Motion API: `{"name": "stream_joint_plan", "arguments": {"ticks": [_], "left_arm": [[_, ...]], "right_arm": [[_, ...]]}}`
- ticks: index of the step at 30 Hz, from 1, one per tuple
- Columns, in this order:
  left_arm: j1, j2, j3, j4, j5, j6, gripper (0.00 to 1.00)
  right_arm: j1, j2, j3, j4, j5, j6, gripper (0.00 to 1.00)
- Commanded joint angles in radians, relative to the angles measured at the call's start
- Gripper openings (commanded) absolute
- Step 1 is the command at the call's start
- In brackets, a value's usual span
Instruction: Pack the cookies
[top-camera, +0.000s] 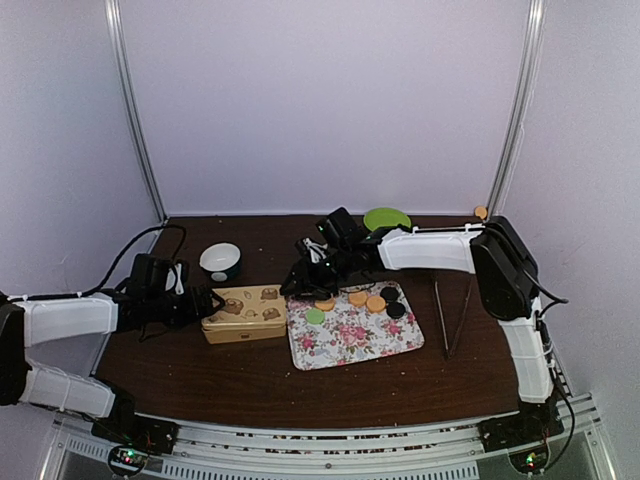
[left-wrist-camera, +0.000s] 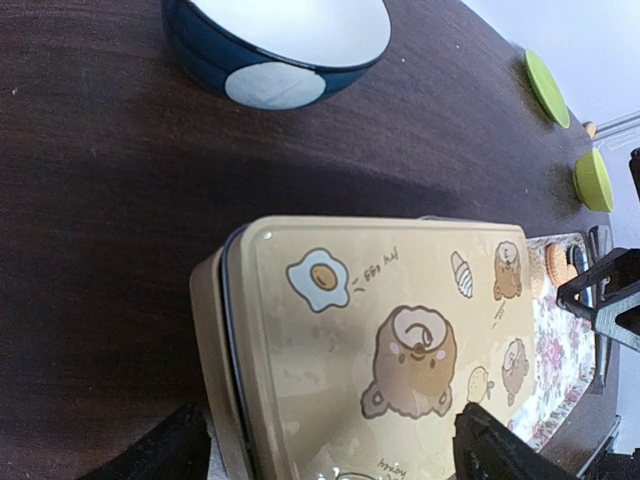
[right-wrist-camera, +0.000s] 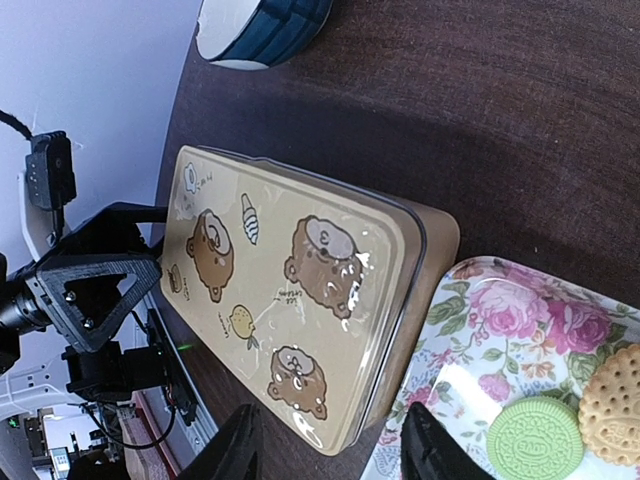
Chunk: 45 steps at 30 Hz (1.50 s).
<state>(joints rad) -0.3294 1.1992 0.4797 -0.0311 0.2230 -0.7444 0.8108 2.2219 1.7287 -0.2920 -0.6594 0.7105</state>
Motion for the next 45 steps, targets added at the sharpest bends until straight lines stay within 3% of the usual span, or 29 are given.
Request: {"name": "stream_joint_plan", "arguments": {"ticks": [1,18,31,45], "left_arm": [[-0.005,0.004,0.006,0.026,-0.003,-0.009,0.87],[-0.005,0.025,-0.013,0.051,0.001,-0.024,0.84],[-0.005,0.026,-0.041,0.054,-0.02,-0.034,0.67],[-0.003,0.051,-0.063,-0.008,-0.129,-0.066,0.39]], "right_arm": [[0.004,0.038,0.03,0.005,-0.013,0.006,0.46],[0.042,0.119,0.153,-0.084,-0.06,-0.037,0.4],[0.055,0.131,0.162,-0.111,-0.038,-0.049,0.39],[0.063,0.131,0.151,-0.126,-0.019,-0.055,0.4]]}}
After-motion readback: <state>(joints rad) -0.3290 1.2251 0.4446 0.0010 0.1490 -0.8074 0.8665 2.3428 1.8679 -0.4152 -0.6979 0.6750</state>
